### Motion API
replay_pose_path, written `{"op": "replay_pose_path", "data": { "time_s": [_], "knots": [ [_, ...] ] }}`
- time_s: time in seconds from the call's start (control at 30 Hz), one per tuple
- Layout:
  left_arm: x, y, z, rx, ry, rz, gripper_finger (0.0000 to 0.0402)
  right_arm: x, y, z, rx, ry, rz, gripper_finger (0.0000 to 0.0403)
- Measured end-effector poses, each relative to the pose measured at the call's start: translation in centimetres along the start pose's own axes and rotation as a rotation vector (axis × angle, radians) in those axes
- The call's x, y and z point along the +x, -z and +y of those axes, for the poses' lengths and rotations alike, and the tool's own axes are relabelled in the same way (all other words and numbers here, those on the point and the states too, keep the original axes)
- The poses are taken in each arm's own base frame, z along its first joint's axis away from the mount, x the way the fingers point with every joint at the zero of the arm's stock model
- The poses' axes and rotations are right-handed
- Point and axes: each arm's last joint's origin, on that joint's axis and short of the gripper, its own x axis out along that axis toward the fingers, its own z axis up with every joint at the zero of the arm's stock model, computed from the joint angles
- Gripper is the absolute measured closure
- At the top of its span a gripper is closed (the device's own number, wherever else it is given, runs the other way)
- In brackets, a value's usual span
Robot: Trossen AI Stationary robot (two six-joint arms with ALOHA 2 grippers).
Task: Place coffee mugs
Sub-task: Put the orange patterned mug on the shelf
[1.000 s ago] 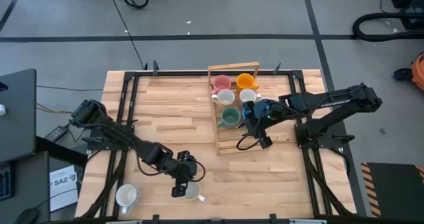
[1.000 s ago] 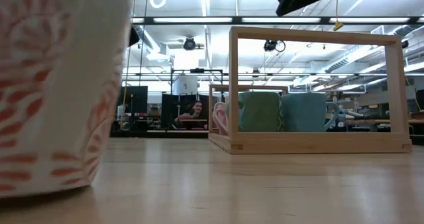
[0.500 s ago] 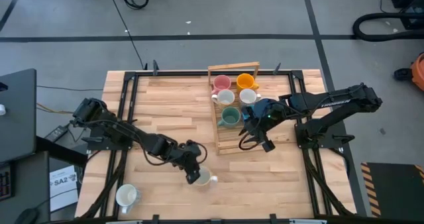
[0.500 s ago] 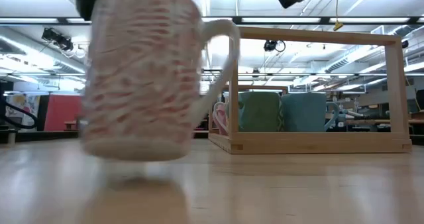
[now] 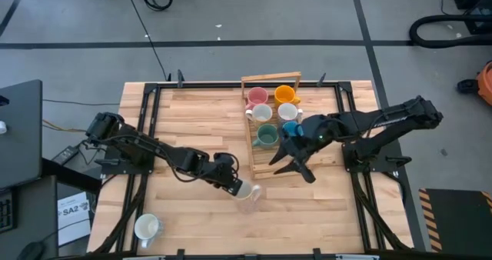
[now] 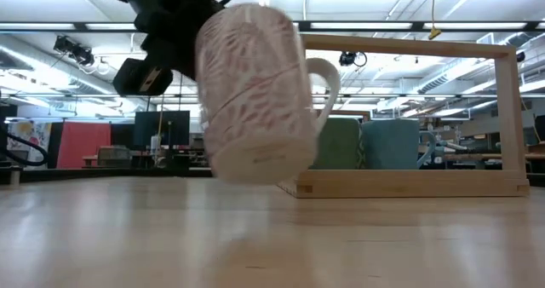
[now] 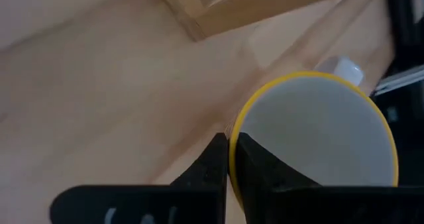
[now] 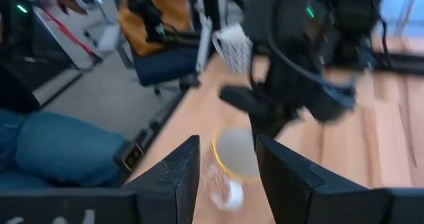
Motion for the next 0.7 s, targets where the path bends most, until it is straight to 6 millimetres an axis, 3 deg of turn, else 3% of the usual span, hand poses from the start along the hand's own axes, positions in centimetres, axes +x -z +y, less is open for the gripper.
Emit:
{"op": "replay_pose_path", "data": {
  "time_s": [0.2, 0.7],
  "knots": [
    [0.0, -0.2, -0.9, -0.097, 0.104, 0.034, 0.038, 1.8, -0.5, 1.4, -0.03, -0.06, -0.061, 0.0248],
    [-0.1, -0.2, -1.3, -0.118, 0.154, 0.067, 0.0381, 10.5, 3.1, 0.8, 0.115, -0.234, 0.091, 0.0248]
  ]
}}
